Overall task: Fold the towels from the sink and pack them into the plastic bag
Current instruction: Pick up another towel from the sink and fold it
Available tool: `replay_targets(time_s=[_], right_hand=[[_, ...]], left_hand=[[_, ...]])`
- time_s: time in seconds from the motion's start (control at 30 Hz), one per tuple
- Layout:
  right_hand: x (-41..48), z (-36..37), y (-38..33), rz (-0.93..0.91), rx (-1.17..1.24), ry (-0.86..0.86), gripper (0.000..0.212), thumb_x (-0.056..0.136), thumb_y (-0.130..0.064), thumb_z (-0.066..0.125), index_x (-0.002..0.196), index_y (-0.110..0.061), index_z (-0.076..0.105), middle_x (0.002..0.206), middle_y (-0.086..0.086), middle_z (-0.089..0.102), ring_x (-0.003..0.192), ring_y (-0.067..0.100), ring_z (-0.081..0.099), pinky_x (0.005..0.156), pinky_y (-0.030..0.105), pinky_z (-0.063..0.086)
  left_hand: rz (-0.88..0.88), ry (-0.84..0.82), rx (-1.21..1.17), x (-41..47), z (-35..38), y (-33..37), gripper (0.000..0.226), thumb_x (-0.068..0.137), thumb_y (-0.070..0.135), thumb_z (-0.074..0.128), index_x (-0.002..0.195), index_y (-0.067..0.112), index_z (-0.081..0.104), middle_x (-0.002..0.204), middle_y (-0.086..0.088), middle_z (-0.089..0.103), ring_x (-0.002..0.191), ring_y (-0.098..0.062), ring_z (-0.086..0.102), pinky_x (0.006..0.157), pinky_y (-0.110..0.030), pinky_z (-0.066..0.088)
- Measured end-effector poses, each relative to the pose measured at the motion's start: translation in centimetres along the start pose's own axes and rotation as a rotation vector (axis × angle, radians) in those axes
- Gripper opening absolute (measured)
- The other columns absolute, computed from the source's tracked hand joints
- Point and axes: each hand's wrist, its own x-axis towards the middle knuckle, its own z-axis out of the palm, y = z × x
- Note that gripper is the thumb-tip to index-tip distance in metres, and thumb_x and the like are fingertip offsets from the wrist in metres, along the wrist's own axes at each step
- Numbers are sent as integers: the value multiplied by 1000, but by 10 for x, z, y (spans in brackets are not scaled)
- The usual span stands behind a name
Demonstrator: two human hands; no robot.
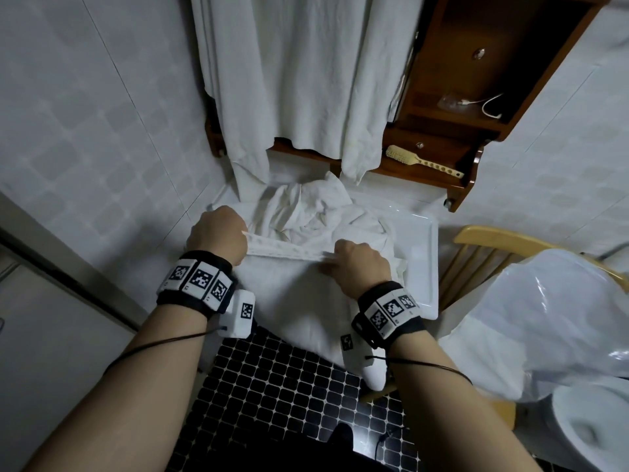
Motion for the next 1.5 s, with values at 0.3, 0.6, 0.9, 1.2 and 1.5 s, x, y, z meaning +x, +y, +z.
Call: replay_targets(time_s=[0.3, 0.6, 0.9, 1.2, 1.5], right_hand=[[-9, -8, -13, -77, 122, 10, 45, 95, -61, 65, 102, -17, 61, 108, 14, 68, 102, 38, 65, 72, 37, 43], [-14, -20, -20, -132, 369, -110, 33, 89, -55, 71, 88, -23, 70, 88, 6, 71, 88, 28, 67, 76, 40, 54], [-23, 16, 14, -147, 342, -302, 39, 97, -14, 62, 135, -14, 52, 115, 9, 66, 108, 29, 63, 87, 34, 46], [-36, 49, 39, -42, 71, -407, 29, 99, -18, 53, 127, -14, 50, 127, 16, 66, 116, 38, 63, 89, 41, 48], [-44, 48, 35, -14, 19, -569, 18, 91, -1, 52, 103, -5, 64, 101, 13, 70, 93, 29, 66, 77, 35, 51]], left_hand=[[229, -281, 394, -8, 8, 13, 48, 73, 36, 59, 120, 30, 57, 143, -8, 38, 137, -41, 30, 119, -71, 14], [730, -323, -131, -29, 47, 32, 47, 56, 42, 99, 90, 27, 71, 81, 12, 65, 80, -9, 61, 68, -31, 48], [733, -518, -144, -15, 48, 30, 23, 78, 36, 93, 78, 19, 78, 77, -8, 71, 66, -13, 61, 64, -29, 42], [735, -710, 51, -17, 74, 33, 16, 86, 34, 85, 78, 24, 75, 70, 7, 70, 64, -21, 62, 65, -40, 46], [683, -830, 202, -14, 84, 34, 33, 86, 12, 83, 61, 28, 68, 58, 12, 61, 52, -6, 49, 63, -27, 40]])
